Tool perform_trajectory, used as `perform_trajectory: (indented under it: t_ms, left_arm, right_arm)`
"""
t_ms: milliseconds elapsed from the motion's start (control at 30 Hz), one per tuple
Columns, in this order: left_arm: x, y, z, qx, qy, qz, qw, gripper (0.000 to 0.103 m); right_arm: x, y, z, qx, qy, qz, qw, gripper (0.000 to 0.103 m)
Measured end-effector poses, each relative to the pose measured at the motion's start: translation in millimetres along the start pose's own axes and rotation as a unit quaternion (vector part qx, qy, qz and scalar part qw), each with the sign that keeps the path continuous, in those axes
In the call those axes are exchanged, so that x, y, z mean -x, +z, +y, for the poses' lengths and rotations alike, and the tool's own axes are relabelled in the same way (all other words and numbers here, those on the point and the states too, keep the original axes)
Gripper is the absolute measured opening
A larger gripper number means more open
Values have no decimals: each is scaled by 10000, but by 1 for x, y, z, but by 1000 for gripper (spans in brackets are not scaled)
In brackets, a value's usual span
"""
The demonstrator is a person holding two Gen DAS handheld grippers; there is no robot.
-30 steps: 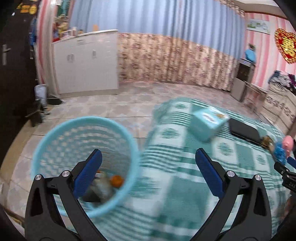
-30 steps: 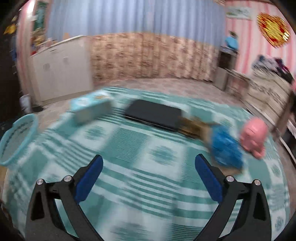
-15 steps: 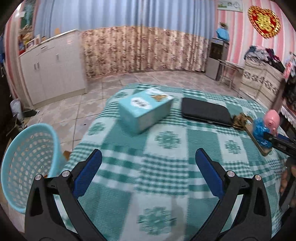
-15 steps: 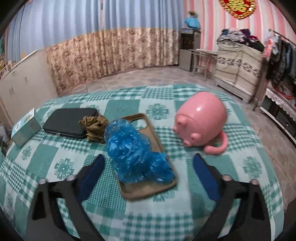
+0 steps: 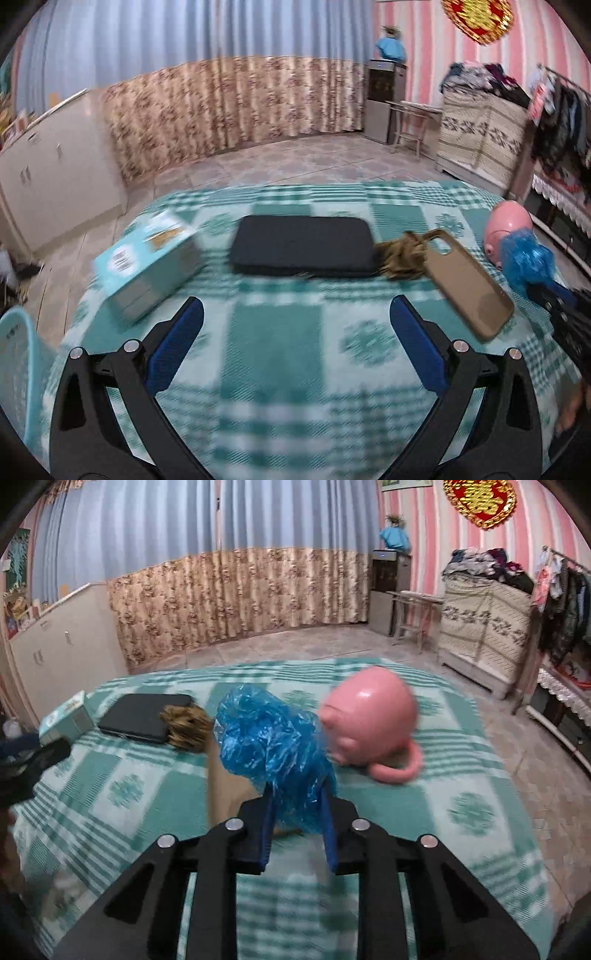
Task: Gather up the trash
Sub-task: 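Grasp the crumpled blue plastic bag with the right tool, then grasp the olive cloth with the left tool while the right tool holds the blue bag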
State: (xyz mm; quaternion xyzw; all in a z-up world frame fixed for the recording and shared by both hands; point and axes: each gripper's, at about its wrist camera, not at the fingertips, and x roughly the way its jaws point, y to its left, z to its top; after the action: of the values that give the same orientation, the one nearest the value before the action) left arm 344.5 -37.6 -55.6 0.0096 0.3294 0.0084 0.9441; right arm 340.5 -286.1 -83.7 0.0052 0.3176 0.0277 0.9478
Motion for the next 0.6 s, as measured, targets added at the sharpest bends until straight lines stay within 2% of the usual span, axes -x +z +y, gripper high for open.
perform_trajectory:
  t_ms: [167,233,433,500,600]
  left_arm:
    - [-30,10,-36,-29,-187,87,9998,97]
    - [-41,13,-47,-125,-126,115,9998,95]
    - [-61,27,-62,-97,-270,108,9995,87]
    - [-69,30,-66,-132,-321,183,9992,73]
    - [-81,34,-71,-183,-467,298,9983,65]
  right_arm:
    - [-1,-5,-20,-429,-84,8,9990,23]
    - [-2,-6,-20,-426,-100,20,9990,23]
    - [-5,-7,-14,-324,-237,26,9992,23]
    - [-6,-8,-15,-330,-214,65,9992,23]
    - [-7,-9,-18,-381,-223,113,9990,23]
